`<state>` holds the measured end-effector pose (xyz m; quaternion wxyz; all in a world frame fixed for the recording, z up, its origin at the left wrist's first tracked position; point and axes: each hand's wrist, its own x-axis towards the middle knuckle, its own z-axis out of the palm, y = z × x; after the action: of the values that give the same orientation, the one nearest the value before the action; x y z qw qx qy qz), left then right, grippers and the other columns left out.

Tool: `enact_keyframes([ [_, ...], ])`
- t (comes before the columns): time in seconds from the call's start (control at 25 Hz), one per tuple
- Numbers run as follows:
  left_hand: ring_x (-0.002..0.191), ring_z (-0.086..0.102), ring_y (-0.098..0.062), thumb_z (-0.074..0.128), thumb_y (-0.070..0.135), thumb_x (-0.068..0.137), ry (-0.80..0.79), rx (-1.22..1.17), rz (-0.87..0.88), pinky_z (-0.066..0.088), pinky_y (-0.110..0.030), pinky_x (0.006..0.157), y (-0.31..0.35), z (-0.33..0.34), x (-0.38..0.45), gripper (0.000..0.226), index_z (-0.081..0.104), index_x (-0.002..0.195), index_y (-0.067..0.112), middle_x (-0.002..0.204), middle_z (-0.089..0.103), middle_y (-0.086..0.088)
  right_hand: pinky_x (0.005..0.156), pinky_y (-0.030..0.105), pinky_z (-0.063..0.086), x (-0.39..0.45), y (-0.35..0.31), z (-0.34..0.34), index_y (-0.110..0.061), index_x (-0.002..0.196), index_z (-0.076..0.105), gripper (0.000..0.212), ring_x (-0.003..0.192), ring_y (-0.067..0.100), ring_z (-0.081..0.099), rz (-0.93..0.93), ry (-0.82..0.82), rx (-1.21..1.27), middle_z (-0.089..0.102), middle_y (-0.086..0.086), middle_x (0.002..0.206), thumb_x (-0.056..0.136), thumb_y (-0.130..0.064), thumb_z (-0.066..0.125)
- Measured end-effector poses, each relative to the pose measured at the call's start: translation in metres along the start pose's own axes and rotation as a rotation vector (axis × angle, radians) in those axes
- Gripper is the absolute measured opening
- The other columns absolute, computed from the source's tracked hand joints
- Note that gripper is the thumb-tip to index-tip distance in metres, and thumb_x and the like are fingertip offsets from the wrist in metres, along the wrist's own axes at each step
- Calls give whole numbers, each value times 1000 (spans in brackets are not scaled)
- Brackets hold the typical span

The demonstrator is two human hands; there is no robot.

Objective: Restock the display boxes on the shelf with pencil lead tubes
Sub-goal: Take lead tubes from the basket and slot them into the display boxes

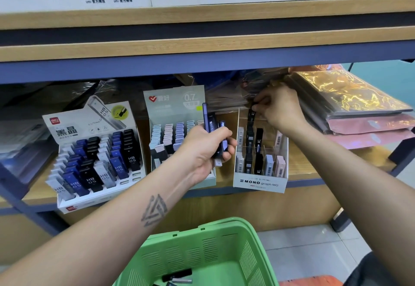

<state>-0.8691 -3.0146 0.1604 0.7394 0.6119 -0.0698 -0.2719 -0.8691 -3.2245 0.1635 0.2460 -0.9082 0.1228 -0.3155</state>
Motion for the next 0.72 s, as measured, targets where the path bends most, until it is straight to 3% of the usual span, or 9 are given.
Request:
enact_keyframes([
  [0.32, 52, 55, -17, 59, -1, 93, -4, 6, -2, 40, -20, 40, -2, -2, 0, 6, 58, 93, -7, 70, 64, -17, 78, 38, 61, -4, 8, 21, -13, 109, 72, 21, 86, 20, 68, 65, -76, -43, 69, 5, 98, 90, -6, 73],
  [0.44, 53, 55, -18, 59, -2, 93, -22, 1, -15, 41, -20, 40, -1, -4, -1, 5, 58, 90, -6, 71, 63, -18, 76, 30, 55, -3, 9, 15, -16, 103, 69, 21, 90, 20, 66, 57, -64, -61, 65, 1, 94, 88, -1, 71],
  [0.6, 57, 58, -20, 56, -3, 93, -66, -36, -55, 44, -21, 42, -2, -6, -2, 2, 56, 95, -5, 75, 65, -21, 80, 33, 56, -3, 4, -2, -19, 96, 72, 25, 91, 20, 66, 76, -19, -42, 67, -2, 93, 86, 3, 66],
  [0.72, 59, 60, -21, 55, -6, 94, -91, -55, -47, 45, -22, 43, -3, -8, -4, 14, 53, 108, -6, 78, 67, -23, 75, 33, 58, -15, -13, -12, -13, 96, 71, 13, 81, 20, 72, 116, -93, 200, 74, 4, 87, 90, -1, 66],
])
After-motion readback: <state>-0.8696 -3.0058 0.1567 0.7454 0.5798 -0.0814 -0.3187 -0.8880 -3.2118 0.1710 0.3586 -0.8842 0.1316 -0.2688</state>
